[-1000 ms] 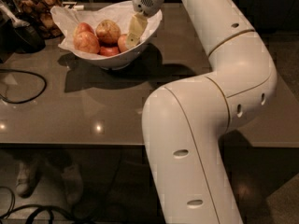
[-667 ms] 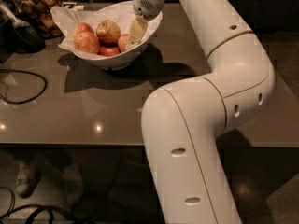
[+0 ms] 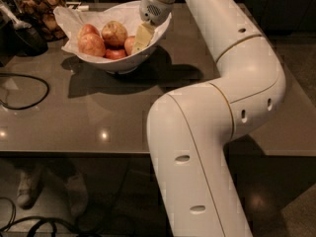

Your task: Pick apple from white bowl

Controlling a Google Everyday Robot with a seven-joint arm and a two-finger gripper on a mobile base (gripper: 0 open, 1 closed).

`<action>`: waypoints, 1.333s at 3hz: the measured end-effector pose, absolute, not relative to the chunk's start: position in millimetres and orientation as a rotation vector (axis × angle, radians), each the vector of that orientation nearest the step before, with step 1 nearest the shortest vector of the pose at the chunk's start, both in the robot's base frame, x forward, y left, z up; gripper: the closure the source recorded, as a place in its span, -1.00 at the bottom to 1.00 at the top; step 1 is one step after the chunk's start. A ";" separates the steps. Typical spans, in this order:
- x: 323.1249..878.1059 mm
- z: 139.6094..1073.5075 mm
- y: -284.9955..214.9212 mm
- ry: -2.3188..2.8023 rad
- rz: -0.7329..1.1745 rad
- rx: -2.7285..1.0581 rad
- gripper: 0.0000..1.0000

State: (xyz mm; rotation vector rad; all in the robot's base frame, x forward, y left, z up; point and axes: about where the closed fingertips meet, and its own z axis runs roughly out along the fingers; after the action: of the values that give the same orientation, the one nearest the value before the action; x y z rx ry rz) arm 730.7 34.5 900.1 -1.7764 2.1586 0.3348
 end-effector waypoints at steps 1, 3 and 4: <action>731.6 895.3 34.7 2.169 0.341 -1.777 -0.48; 731.6 895.1 34.8 2.169 0.341 -1.777 0.35; 731.6 895.1 34.8 2.169 0.341 -1.777 0.80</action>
Offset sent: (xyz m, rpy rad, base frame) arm 0.0008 0.0002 -0.0043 -0.0027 0.0089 -0.0021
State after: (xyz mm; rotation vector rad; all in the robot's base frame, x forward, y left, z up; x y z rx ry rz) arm 731.6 34.8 895.1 -1.7774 2.1691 0.3409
